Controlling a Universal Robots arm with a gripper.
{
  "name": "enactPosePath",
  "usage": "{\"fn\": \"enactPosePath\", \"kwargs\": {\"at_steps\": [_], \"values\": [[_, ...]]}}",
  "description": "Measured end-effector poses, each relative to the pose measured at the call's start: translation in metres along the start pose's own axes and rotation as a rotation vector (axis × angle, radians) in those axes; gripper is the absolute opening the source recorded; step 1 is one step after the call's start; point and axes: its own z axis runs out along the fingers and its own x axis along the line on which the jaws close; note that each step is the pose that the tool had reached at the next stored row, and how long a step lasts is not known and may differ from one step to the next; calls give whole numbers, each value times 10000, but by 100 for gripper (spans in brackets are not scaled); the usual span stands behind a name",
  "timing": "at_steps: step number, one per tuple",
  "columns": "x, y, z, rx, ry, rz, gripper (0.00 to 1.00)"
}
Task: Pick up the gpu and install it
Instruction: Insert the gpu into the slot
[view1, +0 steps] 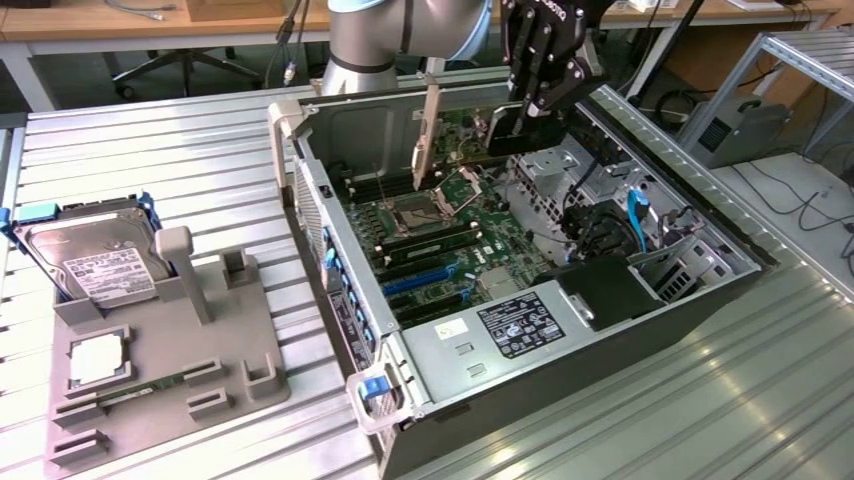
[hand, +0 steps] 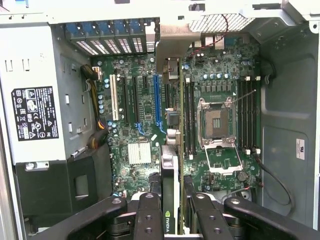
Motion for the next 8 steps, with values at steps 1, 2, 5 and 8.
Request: {"fn": "enactPosePath", "kwargs": {"at_steps": [1, 2, 5, 8], "values": [[0, 0, 0, 0, 0, 0, 27], [0, 0, 0, 0, 0, 0, 27], [0, -1, 1, -39, 5, 2, 27], [0, -2, 0, -86, 19, 3, 27]]}}
